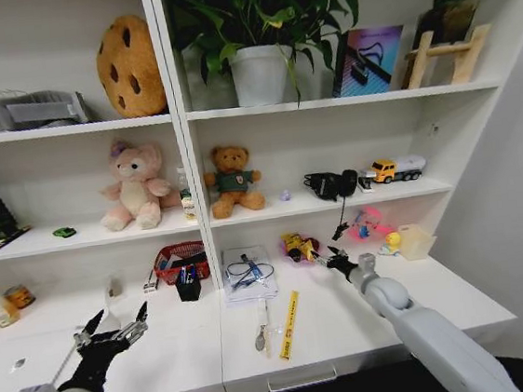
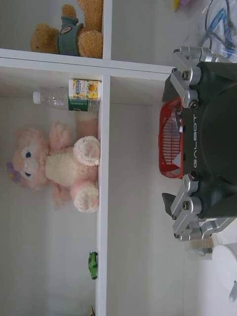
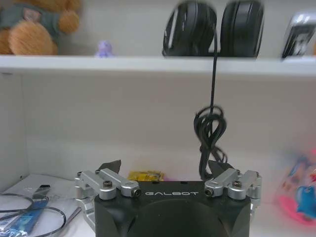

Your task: Organize the objects on the table.

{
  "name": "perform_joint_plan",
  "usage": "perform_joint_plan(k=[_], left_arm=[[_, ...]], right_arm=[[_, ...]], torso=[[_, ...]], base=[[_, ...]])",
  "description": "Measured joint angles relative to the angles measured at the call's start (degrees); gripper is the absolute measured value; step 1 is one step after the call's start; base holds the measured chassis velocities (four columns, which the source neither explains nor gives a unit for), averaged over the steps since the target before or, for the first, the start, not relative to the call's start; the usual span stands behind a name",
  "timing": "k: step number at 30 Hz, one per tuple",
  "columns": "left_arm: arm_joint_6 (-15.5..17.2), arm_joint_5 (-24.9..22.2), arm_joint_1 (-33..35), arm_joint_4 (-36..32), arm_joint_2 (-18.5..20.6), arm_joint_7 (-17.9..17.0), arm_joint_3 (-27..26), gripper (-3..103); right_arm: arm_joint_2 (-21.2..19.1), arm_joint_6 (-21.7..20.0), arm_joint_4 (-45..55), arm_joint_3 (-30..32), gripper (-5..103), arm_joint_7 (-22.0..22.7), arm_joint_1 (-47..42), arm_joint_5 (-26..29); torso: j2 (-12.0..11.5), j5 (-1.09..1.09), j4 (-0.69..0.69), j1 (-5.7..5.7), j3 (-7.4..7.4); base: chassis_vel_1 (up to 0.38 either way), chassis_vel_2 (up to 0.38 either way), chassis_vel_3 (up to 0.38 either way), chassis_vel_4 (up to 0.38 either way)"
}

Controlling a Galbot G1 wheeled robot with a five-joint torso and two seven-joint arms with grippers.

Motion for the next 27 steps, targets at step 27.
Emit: perform_joint_plan(k=[27], left_arm=[[0.0, 0.0, 0.0, 0.0, 0.0, 0.0, 0.0, 100]], right_arm=[[22.5, 17.4, 27.2, 22.1, 100, -5.4, -41.7, -17.1]], torso=[[0.0, -0.01, 0.0, -0.01, 0.0]], base=[[0.0, 0.0, 0.0, 0.0]])
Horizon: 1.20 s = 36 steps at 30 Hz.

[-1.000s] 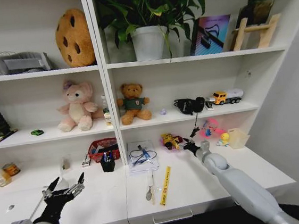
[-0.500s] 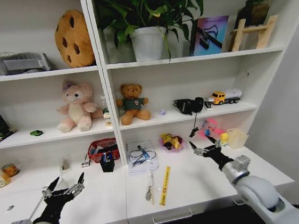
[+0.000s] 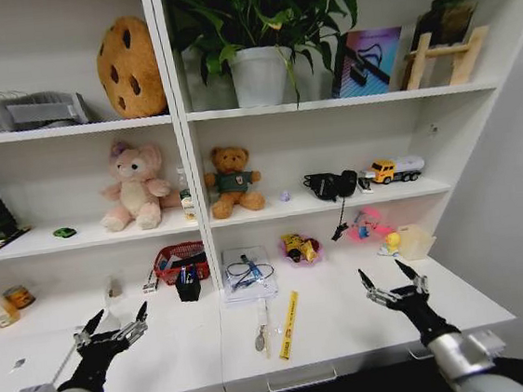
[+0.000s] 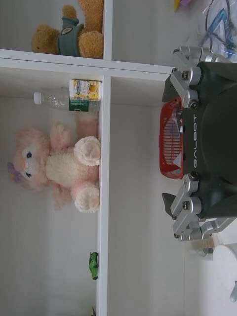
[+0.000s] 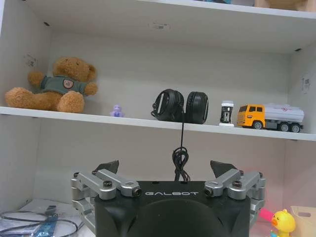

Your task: Organize the objects on the table.

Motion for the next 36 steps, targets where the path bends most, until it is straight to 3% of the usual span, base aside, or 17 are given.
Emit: perform_joint_plan(k=[7, 36], left_arm=[[0.0, 0.0, 0.0, 0.0, 0.0, 0.0, 0.0, 100], [0.0, 0.0, 0.0, 0.0, 0.0, 0.0, 0.0, 100]], right_arm=[[3.6, 0.4, 2.4, -1.3, 100, 0.0, -1.5, -3.8], [5.9, -0.3, 8.5, -1.3, 100, 1.3, -5.4, -5.0]], torso=[[0.0, 0.0, 0.01, 0.01, 0.0], [0.0, 0.01, 0.0, 0.01, 0.01]], base=[[0.0, 0.0, 0.0, 0.0], [0.0, 0.0, 0.0, 0.0]])
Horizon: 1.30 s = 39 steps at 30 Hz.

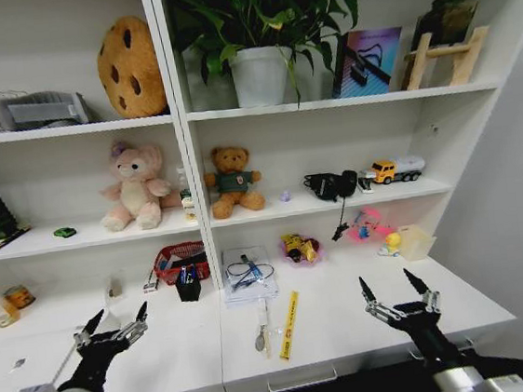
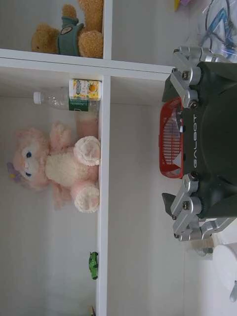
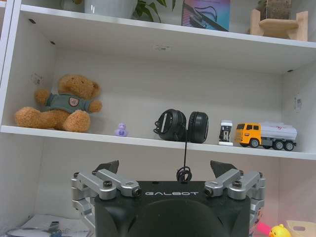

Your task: Organize the objects on the table.

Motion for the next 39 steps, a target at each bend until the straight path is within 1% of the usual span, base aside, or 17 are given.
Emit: perform_joint_plan(k=[6, 39], left_arm=[[0.0, 0.0, 0.0, 0.0, 0.0, 0.0, 0.0, 100], [0.0, 0.0, 0.0, 0.0, 0.0, 0.0, 0.0, 100]], right_arm=[[0.0, -0.6, -0.6, 0.0, 100, 0.8, 0.5, -0.3], [-0.1, -0.7, -0.8, 0.0, 100, 0.8, 0.5, -0.3]], torso=[[0.0, 0.0, 0.0, 0.0, 0.0], [0.0, 0.0, 0.0, 0.0, 0.0]], base=[[0.0, 0.0, 0.0, 0.0], [0.0, 0.0, 0.0, 0.0]])
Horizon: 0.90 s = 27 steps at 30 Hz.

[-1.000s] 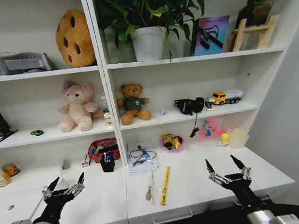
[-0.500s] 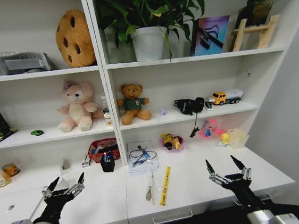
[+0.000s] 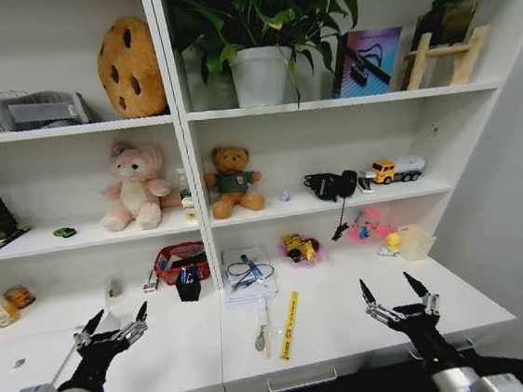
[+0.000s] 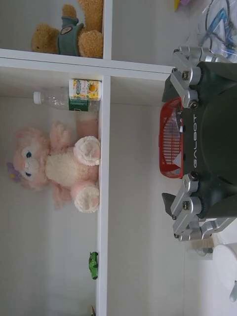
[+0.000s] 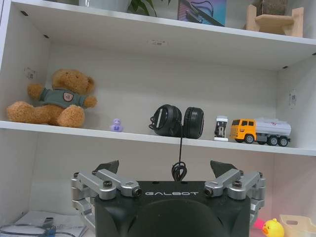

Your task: Organize the objects on the table.

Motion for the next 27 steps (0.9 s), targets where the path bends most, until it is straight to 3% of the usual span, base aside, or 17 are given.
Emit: perform_joint_plan(k=[14, 27], left_arm=[[0.0, 0.0, 0.0, 0.0, 0.0, 0.0, 0.0, 100], [0.0, 0.0, 0.0, 0.0, 0.0, 0.0, 0.0, 100]], right_arm=[[0.0, 0.0, 0.0, 0.0, 100, 0.0, 0.0, 0.0], [0.0, 0.0, 0.0, 0.0, 100, 0.0, 0.0, 0.0]], torso=[[0.0, 0.01, 0.0, 0.0, 0.0], [0.0, 0.02, 0.02, 0.0, 0.01]], base=[[0.011, 0.011, -0.014, -0.015], [0.181, 0.182, -0.195, -0.183]])
